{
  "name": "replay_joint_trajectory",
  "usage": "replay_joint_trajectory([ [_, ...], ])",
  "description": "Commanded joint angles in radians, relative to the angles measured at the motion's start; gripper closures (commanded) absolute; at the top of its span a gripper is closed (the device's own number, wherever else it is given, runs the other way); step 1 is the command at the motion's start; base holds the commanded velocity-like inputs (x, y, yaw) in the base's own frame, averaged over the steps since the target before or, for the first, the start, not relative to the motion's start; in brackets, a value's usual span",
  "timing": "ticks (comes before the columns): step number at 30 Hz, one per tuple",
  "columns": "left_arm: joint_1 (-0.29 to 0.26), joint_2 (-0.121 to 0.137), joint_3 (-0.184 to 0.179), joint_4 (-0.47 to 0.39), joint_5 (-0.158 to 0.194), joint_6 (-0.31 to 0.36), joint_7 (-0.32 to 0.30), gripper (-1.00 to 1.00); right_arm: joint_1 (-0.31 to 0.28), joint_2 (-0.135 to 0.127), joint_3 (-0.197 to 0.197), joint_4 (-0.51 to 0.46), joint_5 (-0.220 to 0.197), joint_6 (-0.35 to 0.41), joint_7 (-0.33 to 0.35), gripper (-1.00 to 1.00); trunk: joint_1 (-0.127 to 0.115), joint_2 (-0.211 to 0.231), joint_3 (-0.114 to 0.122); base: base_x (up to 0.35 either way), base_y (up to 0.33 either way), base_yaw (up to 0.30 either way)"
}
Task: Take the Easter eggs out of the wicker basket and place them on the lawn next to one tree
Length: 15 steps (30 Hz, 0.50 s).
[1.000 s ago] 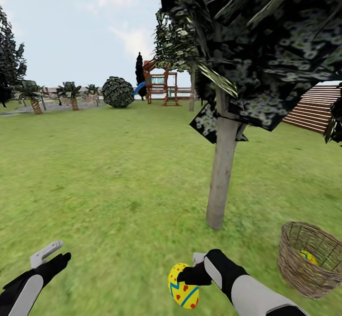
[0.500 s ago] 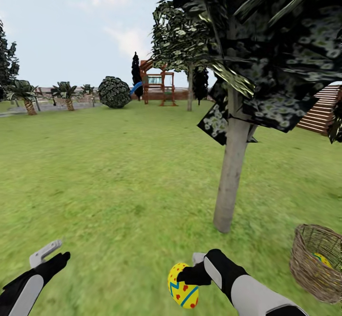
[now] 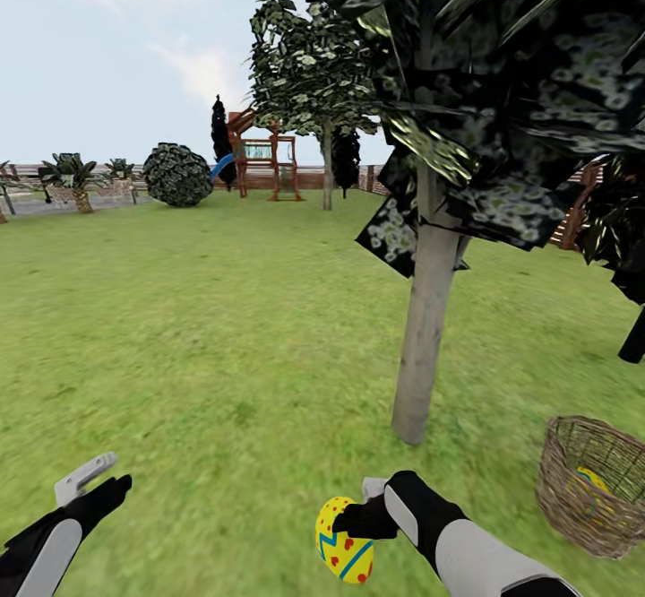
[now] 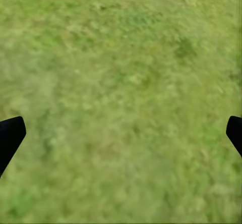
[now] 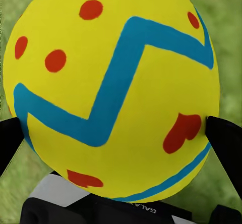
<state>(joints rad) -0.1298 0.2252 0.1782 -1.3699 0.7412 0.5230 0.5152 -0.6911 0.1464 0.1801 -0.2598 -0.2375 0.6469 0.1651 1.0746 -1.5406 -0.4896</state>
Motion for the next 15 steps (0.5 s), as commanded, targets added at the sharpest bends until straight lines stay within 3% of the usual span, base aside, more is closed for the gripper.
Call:
replay_joint_trajectory([
  [1, -0.001, 0.0, 0.0, -0.001, 0.01, 0.002, 0.008, -1.0, -0.001, -0.001, 0.008, -0.001, -0.009, 0.004, -0.001, 1.0, 0.0, -0.001, -0.001, 0.229, 0.184, -0.032],
  [5, -0.001, 0.0, 0.0, 0.0, 0.01, 0.002, 0.008, -1.0, -0.001, 0.0, 0.009, -0.001, -0.009, 0.004, 0.002, 1.0, 0.0, -0.001, -0.001, 0.227, 0.164, -0.01],
  [15, -0.008, 0.007, 0.004, -0.057, -0.001, -0.008, 0.005, -1.0, -0.033, 0.003, 0.009, -0.012, -0.021, 0.006, -0.002, 1.0, 0.0, -0.001, -0.001, 0.0, 0.0, 0.0],
])
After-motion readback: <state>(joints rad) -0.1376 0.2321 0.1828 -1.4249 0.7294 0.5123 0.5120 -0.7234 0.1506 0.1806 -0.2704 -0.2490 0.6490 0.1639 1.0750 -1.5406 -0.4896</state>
